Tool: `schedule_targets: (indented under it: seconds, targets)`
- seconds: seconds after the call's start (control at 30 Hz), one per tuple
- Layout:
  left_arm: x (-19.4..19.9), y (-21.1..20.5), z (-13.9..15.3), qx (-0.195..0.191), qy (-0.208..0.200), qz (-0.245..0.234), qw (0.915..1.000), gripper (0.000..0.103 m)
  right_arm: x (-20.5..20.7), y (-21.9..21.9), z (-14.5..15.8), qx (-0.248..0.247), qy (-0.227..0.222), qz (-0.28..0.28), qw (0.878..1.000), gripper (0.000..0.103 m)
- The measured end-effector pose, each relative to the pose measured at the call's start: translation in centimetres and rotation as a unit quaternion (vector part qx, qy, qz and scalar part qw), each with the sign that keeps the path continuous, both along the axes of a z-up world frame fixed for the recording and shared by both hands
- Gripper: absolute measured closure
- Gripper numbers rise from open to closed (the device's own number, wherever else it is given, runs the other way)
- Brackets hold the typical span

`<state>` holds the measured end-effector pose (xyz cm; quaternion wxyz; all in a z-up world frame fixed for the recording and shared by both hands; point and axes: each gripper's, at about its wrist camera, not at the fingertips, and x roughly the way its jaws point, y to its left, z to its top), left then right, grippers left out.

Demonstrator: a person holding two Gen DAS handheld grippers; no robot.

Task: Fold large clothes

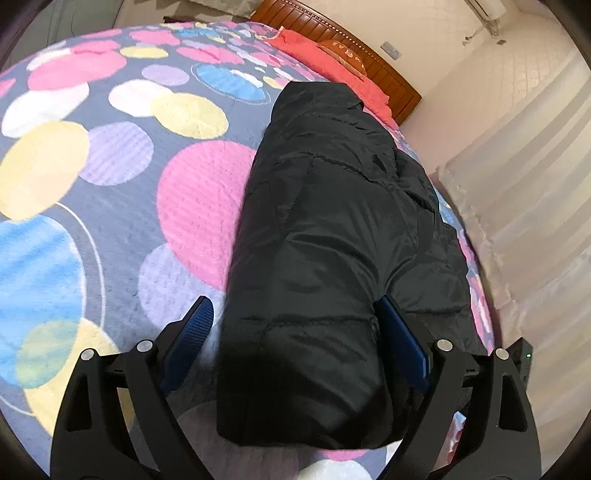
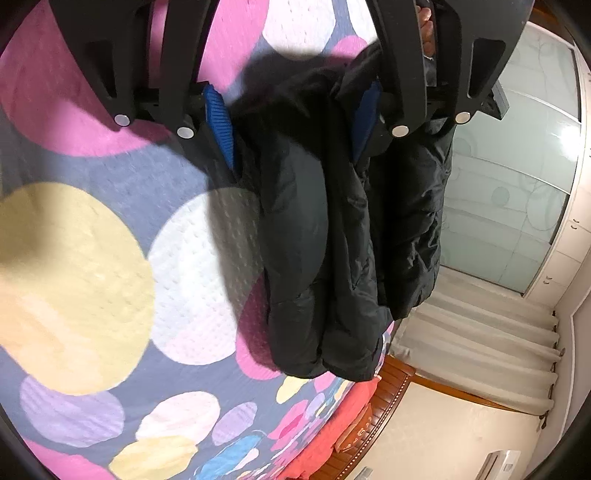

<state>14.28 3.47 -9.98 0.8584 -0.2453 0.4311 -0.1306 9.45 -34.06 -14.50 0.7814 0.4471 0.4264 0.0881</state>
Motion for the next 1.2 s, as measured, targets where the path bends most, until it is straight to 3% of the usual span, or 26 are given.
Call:
schedule_targets:
  seconds: [0.2,0.57,0.83,1.0,1.2]
  targets:
    - [-1.8,-0.2,1.2,0.041,-0.012,0.003,0.9991,0.013,-1.3,0.0,1.3,-0.033,0.002,-0.009,0.999,0.044]
    - [-5.9,-0.8,3.1,0.118,-0.038,0.012,0.9922,0.013,-4.5,1.3,3.8,-0.166,0.018,-0.02,0.986,0.041]
    - [-9.1,-1.7,5.9,0.197,-0.081,0.031,0.9765,0.007,-6.4,5.0,7.9,-0.288,-0.008,-0.015,0.958,0.03]
    - [-10.7,-2.1,7.8,0.214,-0.103,0.045,0.9704,0.004,-7.5,7.7,10.9,-0.348,-0.043,-0.013,0.936,0.023]
    - [-12.2,-2.7,9.7,0.219,-0.122,0.045,0.967,0.004,-8.7,10.3,14.1,-0.392,-0.081,-0.011,0.916,0.021]
